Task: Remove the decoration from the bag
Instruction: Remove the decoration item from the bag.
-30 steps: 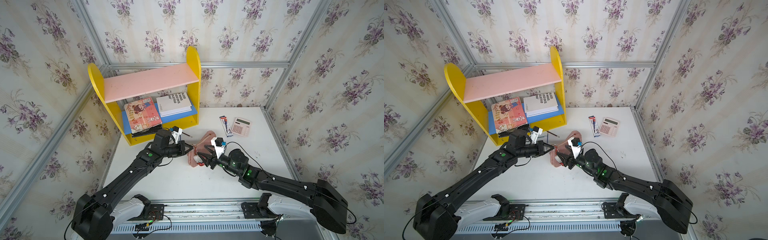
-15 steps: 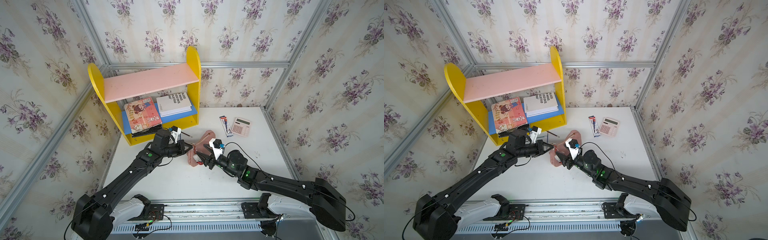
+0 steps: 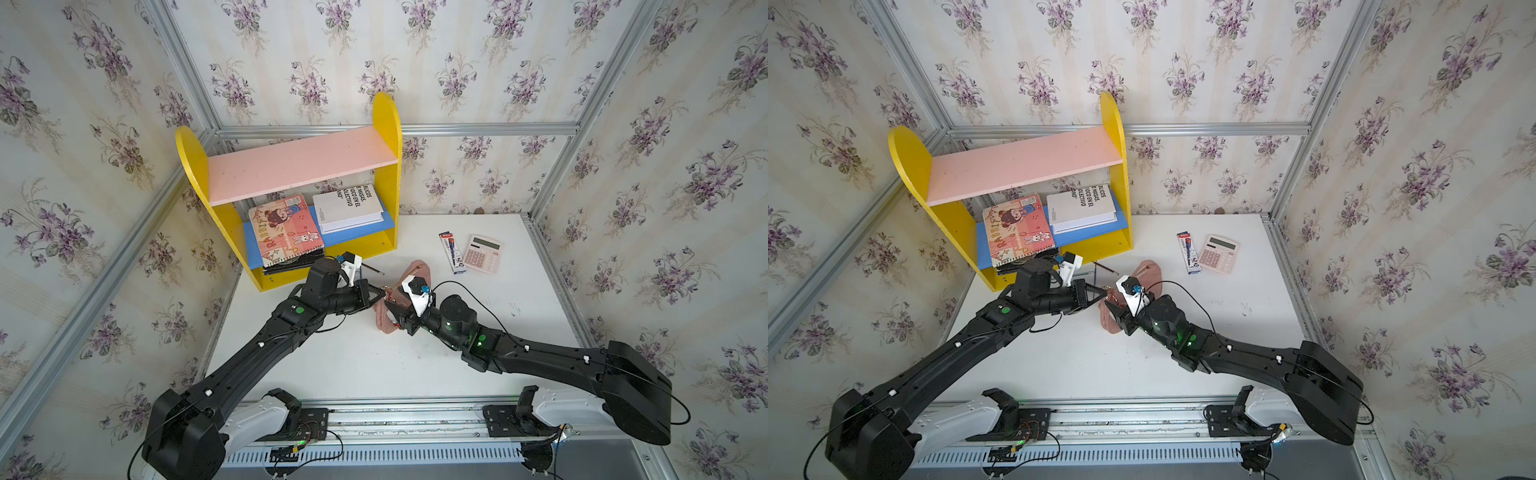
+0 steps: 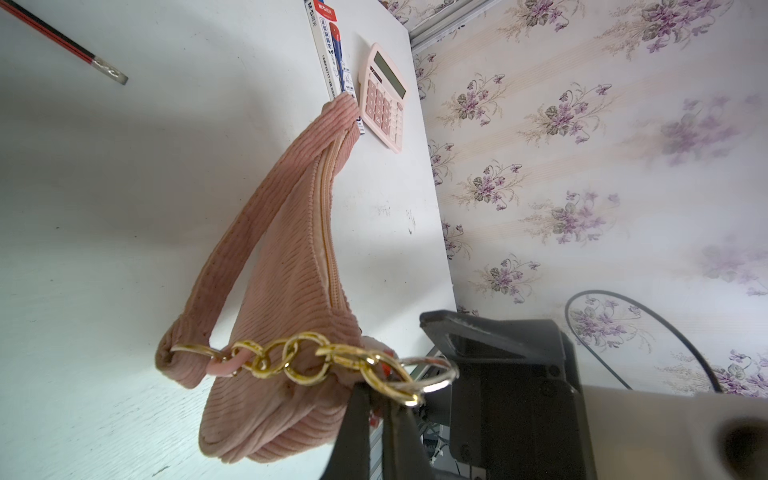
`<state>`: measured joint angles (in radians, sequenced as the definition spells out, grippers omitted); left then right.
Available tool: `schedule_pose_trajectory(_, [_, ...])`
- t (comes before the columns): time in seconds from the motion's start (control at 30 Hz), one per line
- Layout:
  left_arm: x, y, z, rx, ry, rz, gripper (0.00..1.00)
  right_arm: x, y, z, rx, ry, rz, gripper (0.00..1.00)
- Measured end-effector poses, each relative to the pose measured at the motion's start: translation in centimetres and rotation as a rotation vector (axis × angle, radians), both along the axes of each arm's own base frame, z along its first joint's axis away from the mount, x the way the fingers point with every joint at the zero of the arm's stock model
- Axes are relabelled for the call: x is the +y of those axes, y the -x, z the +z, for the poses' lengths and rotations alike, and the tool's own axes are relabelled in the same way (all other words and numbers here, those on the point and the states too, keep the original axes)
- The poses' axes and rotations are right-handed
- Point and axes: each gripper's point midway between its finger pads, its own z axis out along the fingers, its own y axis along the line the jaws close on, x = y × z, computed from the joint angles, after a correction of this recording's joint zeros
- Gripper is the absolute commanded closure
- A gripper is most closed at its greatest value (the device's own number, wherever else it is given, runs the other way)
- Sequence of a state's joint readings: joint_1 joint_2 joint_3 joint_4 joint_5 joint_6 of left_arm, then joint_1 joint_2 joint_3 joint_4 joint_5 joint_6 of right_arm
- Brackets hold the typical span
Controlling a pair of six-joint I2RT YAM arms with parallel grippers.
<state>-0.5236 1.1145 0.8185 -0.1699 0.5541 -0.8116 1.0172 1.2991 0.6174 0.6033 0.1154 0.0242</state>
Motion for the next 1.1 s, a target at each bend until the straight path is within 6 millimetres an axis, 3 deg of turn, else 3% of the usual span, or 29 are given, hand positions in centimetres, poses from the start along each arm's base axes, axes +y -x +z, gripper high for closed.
schedule_pose_trajectory(0.2, [0.0,0.1,0.2,-0.004,0.003,0.001,1.00,0.6,-0.2,-1.1,0.022,0.031,0.003,0.51])
schedule_pose_trajectory(0.53, [0.0,0.0,0.1,-0.003,0.005,0.003,1.00,1.1,-0.5,-1.1,0.050,0.020,-0.002,0.69])
schedule_pose_trajectory(0.77, [0.1,-0.1,0.2,-0.007,0.004,0.008,1.00,1.3,-0.7,-1.3,0.066,0.021,-0.010,0.66])
schedule_pose_trajectory(1.1, [0.1,0.0,0.0,-0.003,0.008,0.013,1.00,1.3,-0.7,-1.7,0.096,0.013,-0.019,0.76])
